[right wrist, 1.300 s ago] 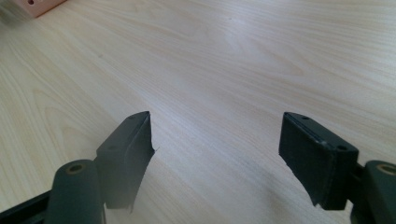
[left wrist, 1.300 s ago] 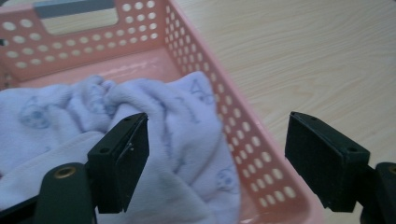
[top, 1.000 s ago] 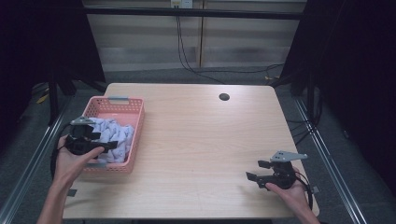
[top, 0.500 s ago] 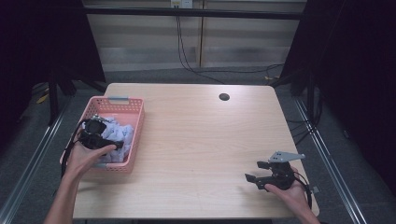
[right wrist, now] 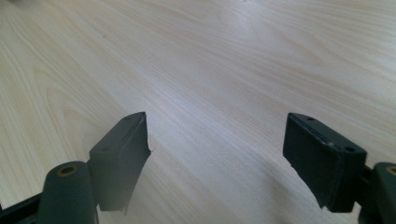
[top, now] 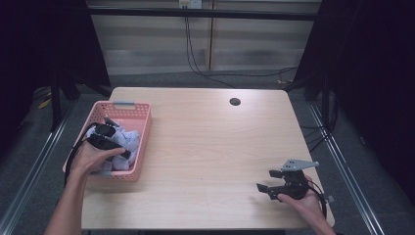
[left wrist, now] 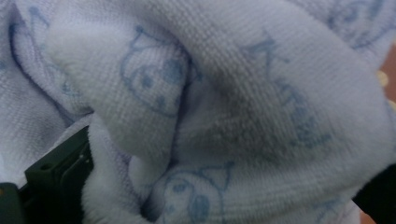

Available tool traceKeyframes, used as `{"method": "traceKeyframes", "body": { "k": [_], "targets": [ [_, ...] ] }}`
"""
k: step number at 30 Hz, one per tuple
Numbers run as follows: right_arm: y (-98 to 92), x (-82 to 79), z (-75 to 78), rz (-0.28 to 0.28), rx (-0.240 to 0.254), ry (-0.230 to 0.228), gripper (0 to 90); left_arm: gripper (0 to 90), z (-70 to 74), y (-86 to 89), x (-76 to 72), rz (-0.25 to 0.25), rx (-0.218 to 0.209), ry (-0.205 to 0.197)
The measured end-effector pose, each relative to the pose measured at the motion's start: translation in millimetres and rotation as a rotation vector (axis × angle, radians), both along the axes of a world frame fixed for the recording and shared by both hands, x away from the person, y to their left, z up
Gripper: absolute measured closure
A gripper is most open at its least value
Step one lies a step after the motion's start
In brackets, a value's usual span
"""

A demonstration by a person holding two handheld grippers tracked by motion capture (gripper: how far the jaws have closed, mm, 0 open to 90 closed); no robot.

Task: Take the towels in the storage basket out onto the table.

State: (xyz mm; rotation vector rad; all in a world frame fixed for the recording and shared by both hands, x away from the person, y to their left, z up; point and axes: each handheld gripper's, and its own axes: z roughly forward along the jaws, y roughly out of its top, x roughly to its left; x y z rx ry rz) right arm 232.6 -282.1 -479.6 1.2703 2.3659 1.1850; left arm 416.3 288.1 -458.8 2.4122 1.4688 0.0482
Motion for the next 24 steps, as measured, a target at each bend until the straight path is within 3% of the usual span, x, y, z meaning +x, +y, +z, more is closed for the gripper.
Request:
{"method": "traceKeyframes", "body": {
  "k": [4, 6, 7, 8, 9, 11, 18, 20, 23, 24],
  "targets": [
    [-0.2, -0.4, -0.1, 0.007, -0.002, -0.004, 22.1, 0.0, -3.1, -1.8, 5.7, 0.000, 0.027, 0.040],
    [-0.6, -0.4, 0.0, 0.005, -0.004, 0.000, 22.2, 0.0, -5.9, -8.7, 9.3, -0.020, 0.093, 0.051],
    [-0.6, -0.4, 0.0, 0.005, -0.004, 0.000, 22.2, 0.0, -5.9, -8.7, 9.3, -0.020, 0.093, 0.051],
    [-0.8, -0.2, -0.1, -0.007, -0.005, 0.011, 22.4, 0.0, -7.9, -14.1, 10.1, -0.018, 0.125, 0.048],
    [-3.3, 1.3, -1.0, -0.020, 0.001, 0.025, 22.5, 0.1, -10.6, -23.6, 10.6, -0.015, 0.194, 0.047],
    [-4.2, 1.7, -1.0, -0.022, 0.000, 0.020, 22.6, 0.4, -11.3, -26.6, 9.9, -0.022, 0.217, 0.039],
    [-4.0, 1.0, -1.7, -0.016, -0.002, 0.026, 22.9, 14.0, -6.1, -21.3, 7.6, -0.015, 0.198, 0.014],
    [-3.4, 0.7, -1.9, -0.014, -0.008, 0.026, 23.0, 18.1, -2.8, -12.7, 10.9, 0.002, 0.148, 0.026],
    [-2.9, 0.4, -1.8, -0.018, 0.003, 0.032, 23.0, 23.2, 0.3, -7.2, 13.0, 0.007, 0.127, 0.032],
    [-0.5, 1.3, -1.8, -0.007, -0.007, 0.031, 23.0, 30.1, 0.6, -4.6, 13.6, 0.020, 0.112, 0.024]
  ]
}}
